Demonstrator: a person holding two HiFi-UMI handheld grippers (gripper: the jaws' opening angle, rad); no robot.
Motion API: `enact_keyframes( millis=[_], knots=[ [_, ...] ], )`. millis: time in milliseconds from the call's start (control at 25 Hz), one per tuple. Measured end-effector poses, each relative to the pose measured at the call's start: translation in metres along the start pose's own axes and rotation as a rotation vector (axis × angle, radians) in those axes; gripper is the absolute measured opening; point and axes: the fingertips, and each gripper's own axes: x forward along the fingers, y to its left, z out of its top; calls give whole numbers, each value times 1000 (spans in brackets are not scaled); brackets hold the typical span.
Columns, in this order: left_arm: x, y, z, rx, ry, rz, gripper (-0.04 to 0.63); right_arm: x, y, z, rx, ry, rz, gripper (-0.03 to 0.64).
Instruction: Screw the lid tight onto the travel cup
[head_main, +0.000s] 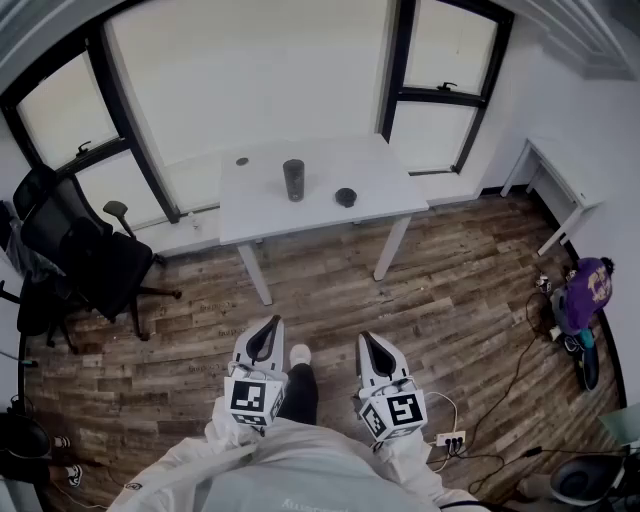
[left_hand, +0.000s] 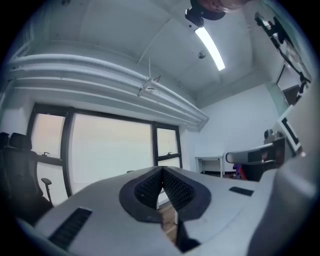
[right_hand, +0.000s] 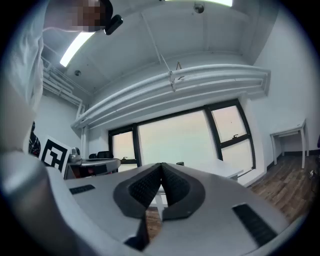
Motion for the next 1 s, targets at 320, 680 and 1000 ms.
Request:
enact_keyframes(
  millis=[320, 680, 1000],
  knots=[
    [162, 112, -34, -99, -15, -11, 8, 176, -54, -19, -9, 43, -17, 21],
    [336, 273, -66, -31, 32, 79, 8, 431, -110, -16, -36, 135, 20, 21],
    [429, 318, -73, -29, 89, 32, 8, 530, -149, -4, -41, 146, -16, 21]
  ],
)
